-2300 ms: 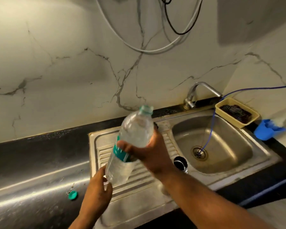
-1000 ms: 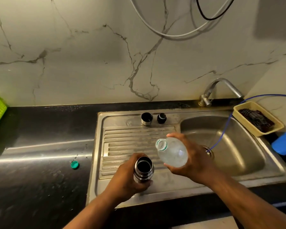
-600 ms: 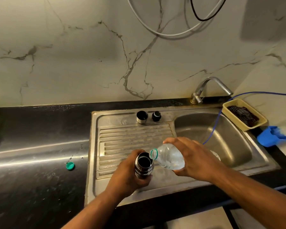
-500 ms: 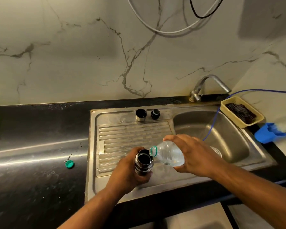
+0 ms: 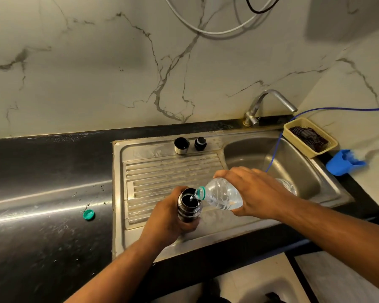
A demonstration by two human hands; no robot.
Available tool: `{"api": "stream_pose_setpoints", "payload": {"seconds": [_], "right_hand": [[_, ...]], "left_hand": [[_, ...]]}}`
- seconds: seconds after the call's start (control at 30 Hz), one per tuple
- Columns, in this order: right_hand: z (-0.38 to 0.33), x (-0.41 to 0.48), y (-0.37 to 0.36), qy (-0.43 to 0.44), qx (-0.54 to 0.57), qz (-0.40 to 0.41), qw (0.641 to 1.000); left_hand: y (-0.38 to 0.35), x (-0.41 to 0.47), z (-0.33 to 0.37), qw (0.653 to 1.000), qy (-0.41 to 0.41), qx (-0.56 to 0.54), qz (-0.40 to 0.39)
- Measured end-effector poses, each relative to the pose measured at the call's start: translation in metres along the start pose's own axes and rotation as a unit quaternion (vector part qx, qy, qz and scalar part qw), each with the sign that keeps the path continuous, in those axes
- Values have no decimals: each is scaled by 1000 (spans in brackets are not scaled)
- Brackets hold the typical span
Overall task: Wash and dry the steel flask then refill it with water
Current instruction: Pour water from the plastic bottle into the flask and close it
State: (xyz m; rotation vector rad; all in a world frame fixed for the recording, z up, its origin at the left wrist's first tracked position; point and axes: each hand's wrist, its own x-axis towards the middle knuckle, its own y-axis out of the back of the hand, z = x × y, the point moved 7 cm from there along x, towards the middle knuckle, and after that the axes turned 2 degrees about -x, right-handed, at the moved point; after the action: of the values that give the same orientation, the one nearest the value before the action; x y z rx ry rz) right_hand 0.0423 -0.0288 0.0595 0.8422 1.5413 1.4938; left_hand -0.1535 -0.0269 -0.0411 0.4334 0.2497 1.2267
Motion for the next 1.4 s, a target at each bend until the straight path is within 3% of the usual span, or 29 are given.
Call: {"api": "stream_pose_setpoints", "payload": {"seconds": [1.4], "right_hand": [[2,-1,11,-9,-33,-17,999]], "left_hand": [[1,0,4,1000,-11,2,-12]]}}
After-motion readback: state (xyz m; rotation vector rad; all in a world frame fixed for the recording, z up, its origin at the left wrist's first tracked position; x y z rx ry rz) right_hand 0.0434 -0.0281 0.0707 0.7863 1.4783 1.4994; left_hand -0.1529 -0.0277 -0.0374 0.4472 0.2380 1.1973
